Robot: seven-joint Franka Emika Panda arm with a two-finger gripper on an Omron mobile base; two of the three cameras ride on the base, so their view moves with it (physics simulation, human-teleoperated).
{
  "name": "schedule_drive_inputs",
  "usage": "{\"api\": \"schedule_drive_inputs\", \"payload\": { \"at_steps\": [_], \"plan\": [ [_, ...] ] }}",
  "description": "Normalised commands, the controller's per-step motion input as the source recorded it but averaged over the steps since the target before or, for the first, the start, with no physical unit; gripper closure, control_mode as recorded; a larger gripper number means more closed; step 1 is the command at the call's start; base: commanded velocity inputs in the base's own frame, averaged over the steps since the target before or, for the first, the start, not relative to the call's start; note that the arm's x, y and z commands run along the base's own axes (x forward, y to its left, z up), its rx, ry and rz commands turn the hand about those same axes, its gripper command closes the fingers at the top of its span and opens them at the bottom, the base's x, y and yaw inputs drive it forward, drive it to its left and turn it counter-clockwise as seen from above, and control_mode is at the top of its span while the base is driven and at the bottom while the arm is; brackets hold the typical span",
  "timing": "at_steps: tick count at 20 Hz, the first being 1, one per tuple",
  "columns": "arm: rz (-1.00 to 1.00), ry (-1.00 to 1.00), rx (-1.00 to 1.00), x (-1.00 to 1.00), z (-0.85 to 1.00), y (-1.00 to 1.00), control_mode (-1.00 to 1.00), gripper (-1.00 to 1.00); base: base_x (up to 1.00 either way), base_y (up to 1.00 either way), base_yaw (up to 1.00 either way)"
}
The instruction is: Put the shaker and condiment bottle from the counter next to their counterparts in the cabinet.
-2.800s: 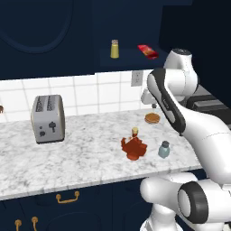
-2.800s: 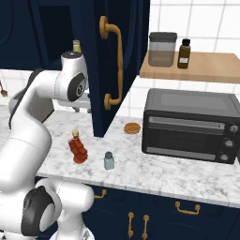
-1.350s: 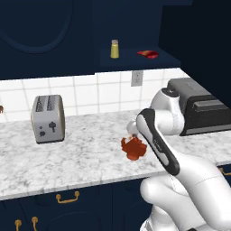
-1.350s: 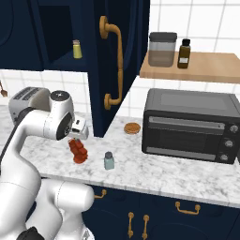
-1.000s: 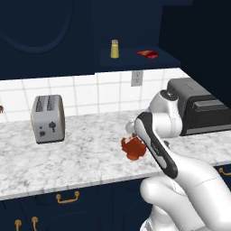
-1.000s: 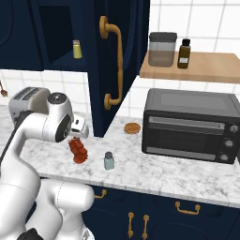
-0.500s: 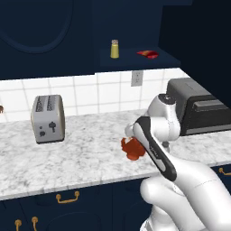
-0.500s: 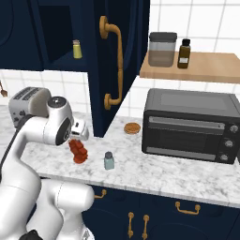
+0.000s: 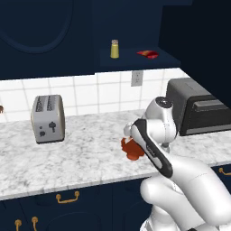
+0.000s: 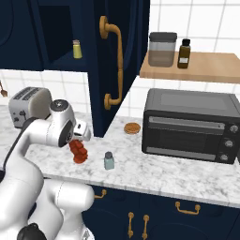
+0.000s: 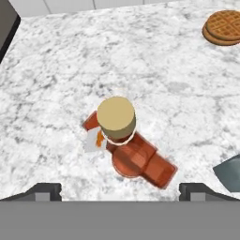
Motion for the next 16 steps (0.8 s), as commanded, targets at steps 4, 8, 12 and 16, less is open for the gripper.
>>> {"api": "schedule_drive_inputs", "payload": {
  "at_steps": [4, 8, 12, 16],
  "plan": [
    [-0.01, 0.0, 0.01, 0.12, 0.0, 0.0, -1.0, -1.0, 0.0, 0.0, 0.0],
    [0.0, 0.0, 0.02, 0.23, 0.0, 0.0, -1.0, -1.0, 0.0, 0.0, 0.0],
    [0.0, 0.0, 0.01, 0.34, -0.17, 0.01, -1.0, -1.0, 0.0, 0.0, 0.0],
    [-0.01, 0.0, 0.0, 0.29, -0.46, 0.03, -1.0, -1.0, 0.0, 0.0, 0.0]
  ]
}}
